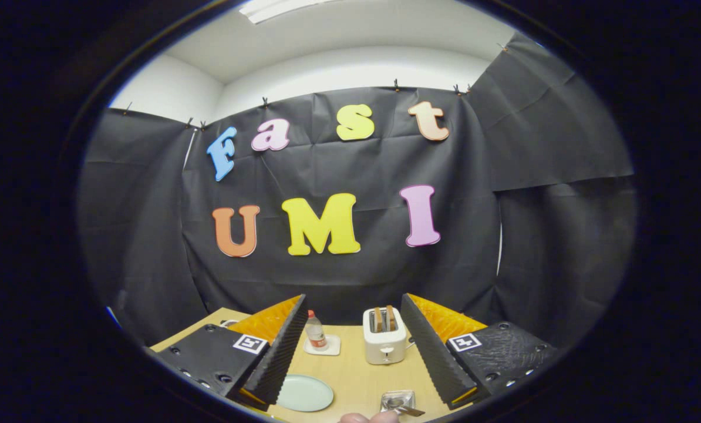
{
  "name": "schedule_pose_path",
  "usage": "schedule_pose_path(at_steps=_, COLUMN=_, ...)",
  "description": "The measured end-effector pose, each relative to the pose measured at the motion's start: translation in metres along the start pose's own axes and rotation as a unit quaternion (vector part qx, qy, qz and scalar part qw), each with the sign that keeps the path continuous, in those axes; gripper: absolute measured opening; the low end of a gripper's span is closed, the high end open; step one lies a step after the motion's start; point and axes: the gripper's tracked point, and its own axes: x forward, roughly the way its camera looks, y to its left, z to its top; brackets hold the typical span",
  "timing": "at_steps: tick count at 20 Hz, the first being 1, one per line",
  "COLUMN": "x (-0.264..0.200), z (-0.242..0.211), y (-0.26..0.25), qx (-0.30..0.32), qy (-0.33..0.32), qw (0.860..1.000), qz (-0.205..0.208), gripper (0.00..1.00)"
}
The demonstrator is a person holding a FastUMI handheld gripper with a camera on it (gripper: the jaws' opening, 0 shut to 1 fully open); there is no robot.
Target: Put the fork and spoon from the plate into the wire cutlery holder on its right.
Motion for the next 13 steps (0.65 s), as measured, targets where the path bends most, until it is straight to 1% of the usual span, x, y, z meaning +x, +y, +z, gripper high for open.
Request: schedule_pose_path(at_steps=13, x=0.001, z=0.006, y=0.016, qx=-0.013, qy=-0.014, qw=1.0, qz=0.006, gripper=0.96)
